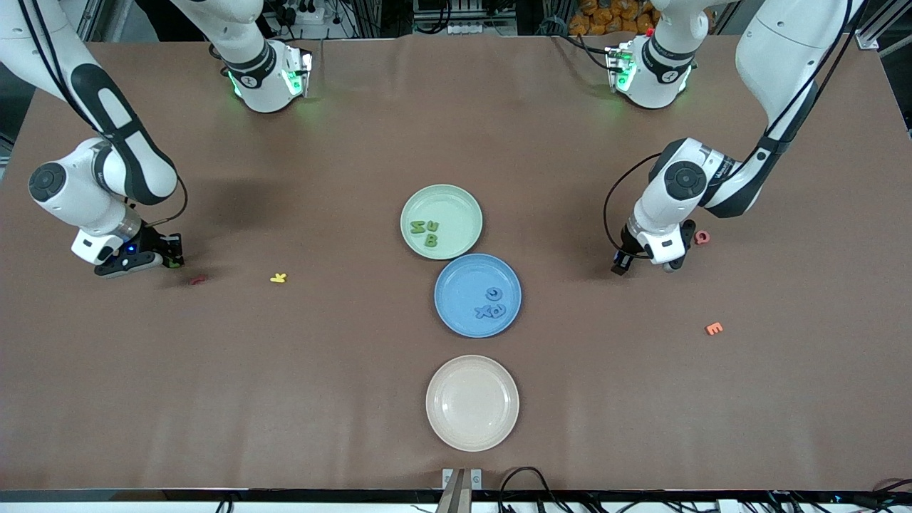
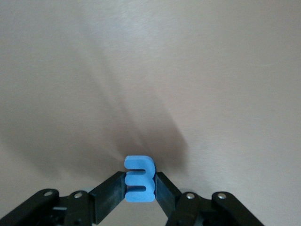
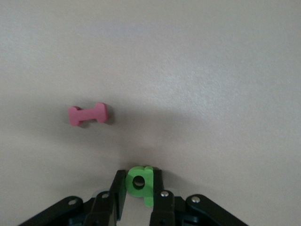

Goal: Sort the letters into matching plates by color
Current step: 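Carry green q toward the green plate while the left gripper carries 3 to blue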

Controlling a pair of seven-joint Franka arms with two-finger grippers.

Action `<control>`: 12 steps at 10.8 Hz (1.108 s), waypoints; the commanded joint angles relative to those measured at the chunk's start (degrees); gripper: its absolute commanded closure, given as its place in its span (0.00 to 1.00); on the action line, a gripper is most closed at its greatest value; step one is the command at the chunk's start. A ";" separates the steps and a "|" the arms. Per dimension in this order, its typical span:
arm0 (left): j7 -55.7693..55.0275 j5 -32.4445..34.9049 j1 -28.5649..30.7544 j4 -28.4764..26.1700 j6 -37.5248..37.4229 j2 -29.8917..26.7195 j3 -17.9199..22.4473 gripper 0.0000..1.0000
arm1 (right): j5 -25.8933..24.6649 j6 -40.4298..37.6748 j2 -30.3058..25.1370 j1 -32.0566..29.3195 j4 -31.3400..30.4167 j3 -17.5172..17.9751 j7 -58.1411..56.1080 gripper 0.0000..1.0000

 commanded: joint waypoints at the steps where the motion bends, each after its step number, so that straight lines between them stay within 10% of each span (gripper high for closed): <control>1: -0.05 2.06 -2.44 3.95 0.02 -0.68 -0.37 1.00 | -0.41 -3.87 -3.00 2.33 -0.04 0.12 3.00 1.00; 12: -1.89 0.83 -17.12 28.73 -0.33 9.94 -0.28 1.00 | -0.41 -6.78 -5.20 15.51 0.05 0.73 29.54 1.00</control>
